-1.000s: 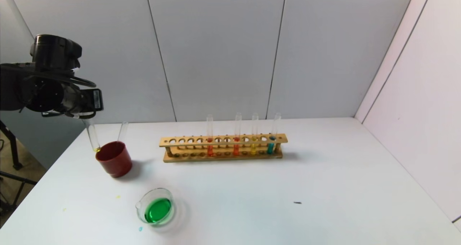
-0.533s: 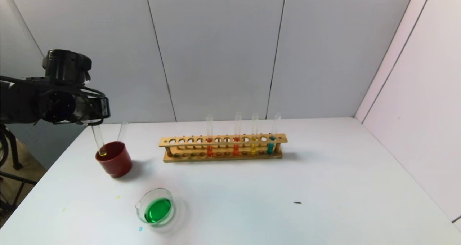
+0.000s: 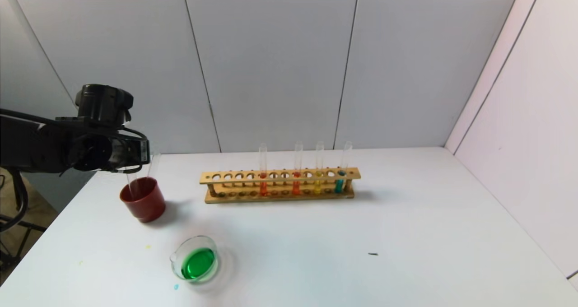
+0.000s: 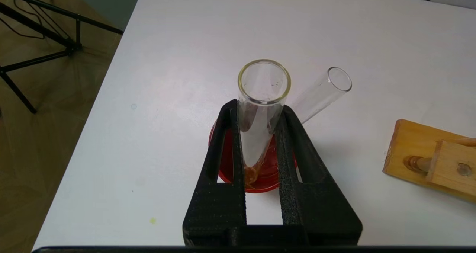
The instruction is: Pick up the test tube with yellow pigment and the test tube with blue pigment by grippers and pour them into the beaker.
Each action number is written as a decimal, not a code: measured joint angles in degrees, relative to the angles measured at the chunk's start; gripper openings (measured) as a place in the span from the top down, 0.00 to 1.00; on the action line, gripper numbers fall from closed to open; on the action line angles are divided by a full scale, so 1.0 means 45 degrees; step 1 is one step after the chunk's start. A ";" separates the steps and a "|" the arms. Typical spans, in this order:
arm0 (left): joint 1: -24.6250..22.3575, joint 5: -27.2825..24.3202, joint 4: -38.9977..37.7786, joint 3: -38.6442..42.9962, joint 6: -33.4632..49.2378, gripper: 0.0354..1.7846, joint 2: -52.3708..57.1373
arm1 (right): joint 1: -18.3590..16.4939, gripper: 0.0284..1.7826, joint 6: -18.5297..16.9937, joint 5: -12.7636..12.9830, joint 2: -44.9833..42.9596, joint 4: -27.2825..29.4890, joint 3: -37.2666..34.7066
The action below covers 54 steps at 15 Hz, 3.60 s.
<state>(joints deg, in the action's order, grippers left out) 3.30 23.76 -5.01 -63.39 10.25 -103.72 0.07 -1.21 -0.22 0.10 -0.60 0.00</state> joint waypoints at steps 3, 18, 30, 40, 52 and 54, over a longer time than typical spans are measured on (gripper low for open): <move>0.0024 -0.0049 -0.0520 0.0699 0.0005 0.85 -0.0135 | 0.0000 0.02 -0.0005 0.0000 0.0000 0.0005 0.0000; 0.0038 -0.0076 -0.2731 0.2750 -0.0320 0.61 -0.0252 | 0.0000 0.02 0.0000 -0.0005 0.0000 0.0000 0.0000; 0.0079 0.0005 -0.2002 0.2769 -0.1850 0.02 0.3638 | 0.0000 0.02 0.0000 -0.0005 0.0000 0.0000 0.0000; 0.0054 -0.0051 0.1596 0.2663 -0.2853 0.02 0.9563 | 0.0000 0.02 0.0000 -0.0005 0.0000 0.0005 0.0000; -0.0759 0.0041 0.8880 0.3633 -0.4023 0.02 1.8871 | 0.0000 0.02 0.0000 -0.0005 0.0000 0.0005 0.0000; -0.0837 0.0005 0.9056 0.4581 -0.4237 0.02 2.0188 | 0.0000 0.02 -0.0005 0.0000 0.0000 0.0000 0.0000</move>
<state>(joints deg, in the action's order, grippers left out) -0.46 23.78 35.74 -42.78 -8.81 -12.87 0.07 -1.23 -0.22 0.10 -0.60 0.00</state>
